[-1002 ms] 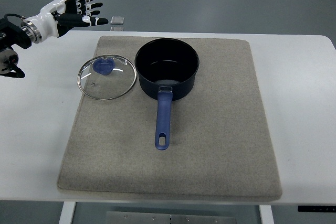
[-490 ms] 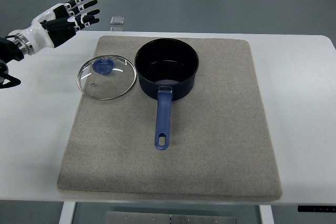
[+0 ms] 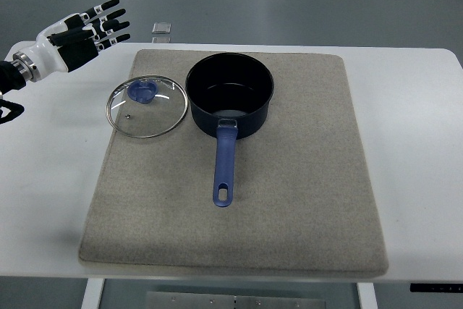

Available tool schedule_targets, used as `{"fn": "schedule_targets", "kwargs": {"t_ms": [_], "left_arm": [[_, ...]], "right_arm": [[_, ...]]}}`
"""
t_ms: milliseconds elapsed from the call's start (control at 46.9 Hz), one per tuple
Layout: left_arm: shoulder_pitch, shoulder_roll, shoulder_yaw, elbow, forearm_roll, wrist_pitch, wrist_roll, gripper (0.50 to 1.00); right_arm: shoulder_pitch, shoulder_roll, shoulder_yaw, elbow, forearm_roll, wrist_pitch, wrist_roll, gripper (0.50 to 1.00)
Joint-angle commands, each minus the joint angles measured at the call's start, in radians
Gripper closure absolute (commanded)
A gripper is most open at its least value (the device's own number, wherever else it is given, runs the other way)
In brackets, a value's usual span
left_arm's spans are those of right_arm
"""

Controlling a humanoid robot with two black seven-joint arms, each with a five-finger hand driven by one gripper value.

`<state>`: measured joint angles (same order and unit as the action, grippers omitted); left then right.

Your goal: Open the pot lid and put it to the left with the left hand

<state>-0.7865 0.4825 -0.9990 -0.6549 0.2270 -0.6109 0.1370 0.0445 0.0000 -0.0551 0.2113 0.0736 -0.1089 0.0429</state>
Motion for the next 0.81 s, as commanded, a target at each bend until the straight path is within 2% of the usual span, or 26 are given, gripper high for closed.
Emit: {"fn": "schedule_targets", "kwargs": {"t_ms": [0, 533, 789], "left_arm": [[0.000, -0.001, 0.002, 0.000, 0.002, 0.000, 0.000, 0.506], [-0.004, -0.032, -0.001, -0.009, -0.018, 0.000, -0.004, 0.506], [0.000, -0.039, 0.000, -0.008, -0.117, 0.000, 0.000, 0.506]], "right_arm": [[0.000, 0.000, 0.000, -0.001, 0.000, 0.000, 0.000, 0.585], [0.000, 0.000, 0.000, 0.000, 0.000, 0.000, 0.000, 0.585], [0.000, 0.000, 0.000, 0.000, 0.000, 0.000, 0.000, 0.585]]}}
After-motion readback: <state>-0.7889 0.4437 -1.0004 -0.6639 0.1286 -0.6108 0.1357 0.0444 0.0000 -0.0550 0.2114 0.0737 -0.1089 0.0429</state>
